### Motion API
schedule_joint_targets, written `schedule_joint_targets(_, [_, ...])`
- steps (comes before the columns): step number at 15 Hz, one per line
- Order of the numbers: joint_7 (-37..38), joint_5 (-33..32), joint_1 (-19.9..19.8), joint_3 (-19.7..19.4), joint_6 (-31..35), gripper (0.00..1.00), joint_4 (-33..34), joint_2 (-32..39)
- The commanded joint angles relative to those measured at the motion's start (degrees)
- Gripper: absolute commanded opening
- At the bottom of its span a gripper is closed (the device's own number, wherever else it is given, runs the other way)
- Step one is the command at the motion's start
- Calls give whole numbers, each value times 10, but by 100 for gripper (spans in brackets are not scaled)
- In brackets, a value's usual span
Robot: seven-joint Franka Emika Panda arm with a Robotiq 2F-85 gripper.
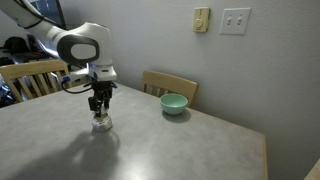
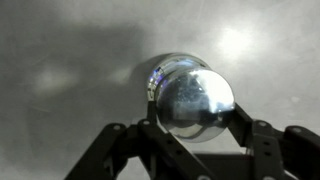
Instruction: Put the the silver lid on the table
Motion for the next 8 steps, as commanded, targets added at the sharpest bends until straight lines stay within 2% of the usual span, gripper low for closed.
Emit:
schedule_joint_targets(1, [-8,-14,-3,-2,9,44,-28,-33])
schedule_joint_targets(5, [-33,-42,-12,-14,19,44,-40,-64])
schedule_joint_targets(8, [-68,-41,-35,-20,37,44,-50,-89])
